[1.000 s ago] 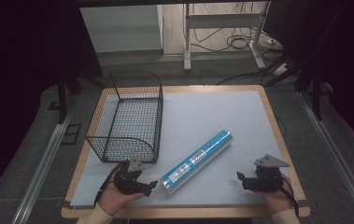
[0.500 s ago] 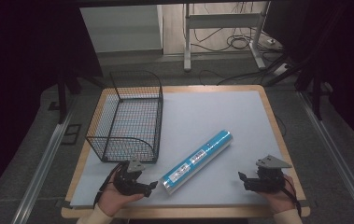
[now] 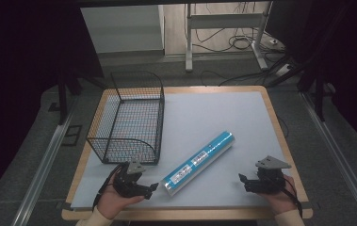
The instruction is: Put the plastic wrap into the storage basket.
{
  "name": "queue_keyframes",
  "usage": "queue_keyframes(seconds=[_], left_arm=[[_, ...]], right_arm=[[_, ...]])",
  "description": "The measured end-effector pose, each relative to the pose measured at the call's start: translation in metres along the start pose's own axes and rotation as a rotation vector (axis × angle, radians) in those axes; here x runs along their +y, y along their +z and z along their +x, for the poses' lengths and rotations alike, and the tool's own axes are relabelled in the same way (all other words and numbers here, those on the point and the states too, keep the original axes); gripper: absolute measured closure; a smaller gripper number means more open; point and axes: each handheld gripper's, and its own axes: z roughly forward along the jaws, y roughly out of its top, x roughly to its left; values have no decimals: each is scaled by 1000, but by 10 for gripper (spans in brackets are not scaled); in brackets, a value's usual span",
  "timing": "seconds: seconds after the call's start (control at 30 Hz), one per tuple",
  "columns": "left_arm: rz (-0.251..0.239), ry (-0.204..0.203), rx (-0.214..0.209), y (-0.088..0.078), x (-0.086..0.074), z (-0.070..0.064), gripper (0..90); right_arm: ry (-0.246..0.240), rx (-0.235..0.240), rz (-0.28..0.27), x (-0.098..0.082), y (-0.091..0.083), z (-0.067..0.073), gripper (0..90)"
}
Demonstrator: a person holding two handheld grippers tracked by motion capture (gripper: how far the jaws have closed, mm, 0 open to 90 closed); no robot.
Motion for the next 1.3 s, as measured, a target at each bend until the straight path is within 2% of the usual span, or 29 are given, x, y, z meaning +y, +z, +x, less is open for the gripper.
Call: queue_keyframes(seconds=[0.2, 0.43, 0.63, 0.97, 1.17, 1.3], left_arm=[[7, 1, 6, -10, 9, -7, 199], [6, 0, -10, -16, 19, -12, 199], [19, -22, -19, -15, 25, -15, 195], [36, 8, -25, -14, 44, -22, 195], [52, 40, -42, -9, 56, -31, 197], [56, 48, -48, -7, 62, -34, 197]], right_arm=[[-4, -3, -3, -2, -1, 0, 123], [2, -12, -10, -2, -3, -1, 131], [-6, -7, -6, -2, -2, 0, 132], [-10, -6, -10, -2, -3, 0, 135], [-5, -10, -15, -2, -4, -1, 136], [5, 12, -25, -2, -4, -2, 137]])
